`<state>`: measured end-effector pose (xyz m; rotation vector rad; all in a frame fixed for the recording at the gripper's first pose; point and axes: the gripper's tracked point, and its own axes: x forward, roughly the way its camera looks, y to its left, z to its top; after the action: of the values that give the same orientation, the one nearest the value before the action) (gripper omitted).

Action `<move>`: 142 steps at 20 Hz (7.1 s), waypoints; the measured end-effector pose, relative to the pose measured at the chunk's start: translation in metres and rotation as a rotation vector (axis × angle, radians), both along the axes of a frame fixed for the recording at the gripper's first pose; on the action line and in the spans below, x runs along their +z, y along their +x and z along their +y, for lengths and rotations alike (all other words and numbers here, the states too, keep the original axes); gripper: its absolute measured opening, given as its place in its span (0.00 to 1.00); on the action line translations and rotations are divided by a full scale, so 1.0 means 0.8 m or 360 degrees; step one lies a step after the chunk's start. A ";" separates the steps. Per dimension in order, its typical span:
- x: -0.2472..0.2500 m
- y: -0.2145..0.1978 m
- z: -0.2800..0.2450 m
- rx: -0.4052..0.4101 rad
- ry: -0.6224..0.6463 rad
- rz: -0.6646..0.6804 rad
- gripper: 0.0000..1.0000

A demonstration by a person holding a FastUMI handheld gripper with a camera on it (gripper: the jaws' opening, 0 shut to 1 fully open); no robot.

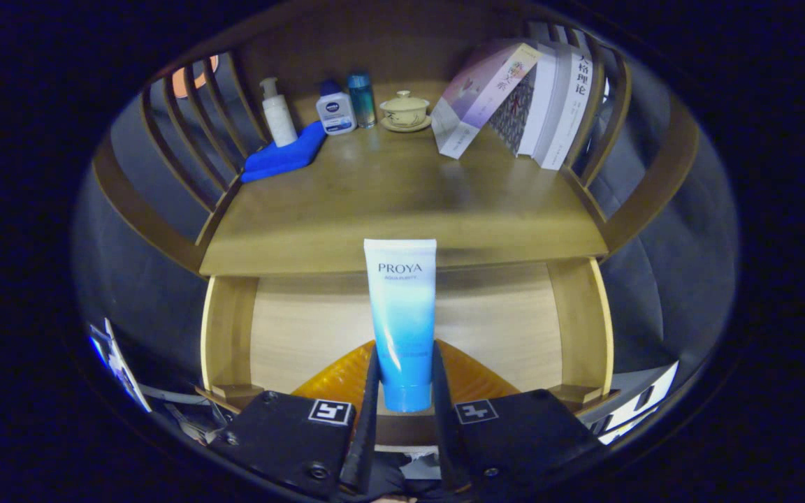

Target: Pull open the drawer, take out the items inside it, and place them on the countertop above the cabinet.

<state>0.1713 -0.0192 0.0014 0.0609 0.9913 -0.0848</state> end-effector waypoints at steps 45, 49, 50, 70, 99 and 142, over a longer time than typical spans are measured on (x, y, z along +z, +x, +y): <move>0.101 0.011 0.032 0.0209 -0.0062 -0.0595 0.61; 0.105 -0.044 0.016 0.0188 -0.0059 -0.0947 0.61; 0.103 -0.056 0.011 0.0174 -0.0068 -0.1056 0.61; -0.030 -0.258 0.020 0.0080 -0.0084 -0.1646 1.00; -0.179 -0.146 0.010 0.0098 -0.0219 -0.1442 0.99; -0.148 0.088 0.016 0.0056 -0.0148 -0.1288 1.00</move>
<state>0.2415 -0.0063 -0.1170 -0.0097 0.1792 -0.0648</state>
